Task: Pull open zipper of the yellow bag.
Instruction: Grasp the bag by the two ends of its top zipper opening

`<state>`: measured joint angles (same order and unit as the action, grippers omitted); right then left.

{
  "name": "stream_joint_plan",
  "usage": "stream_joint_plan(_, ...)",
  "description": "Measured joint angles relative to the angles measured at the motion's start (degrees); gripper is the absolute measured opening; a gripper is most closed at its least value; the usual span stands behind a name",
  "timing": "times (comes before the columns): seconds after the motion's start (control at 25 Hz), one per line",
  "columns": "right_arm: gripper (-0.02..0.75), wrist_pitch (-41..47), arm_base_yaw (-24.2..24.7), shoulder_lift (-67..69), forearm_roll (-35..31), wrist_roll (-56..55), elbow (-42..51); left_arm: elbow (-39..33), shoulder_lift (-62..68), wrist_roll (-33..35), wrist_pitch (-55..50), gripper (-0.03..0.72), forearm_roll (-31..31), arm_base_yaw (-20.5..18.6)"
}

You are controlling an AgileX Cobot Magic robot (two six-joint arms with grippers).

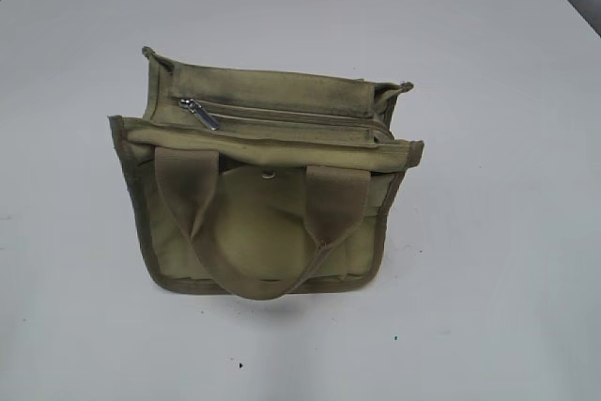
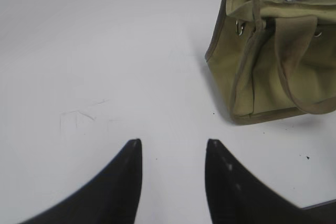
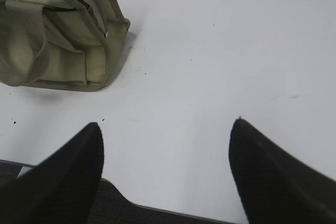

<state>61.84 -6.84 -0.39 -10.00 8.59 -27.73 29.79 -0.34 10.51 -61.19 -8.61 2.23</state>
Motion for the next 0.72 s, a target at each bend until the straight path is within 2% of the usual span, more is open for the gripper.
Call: stream_joint_plan(0.72,0.576,0.0,0.0,0.0,0.0,0.0,0.0,0.0,0.0,0.0,0.0,0.312,0.0,0.0)
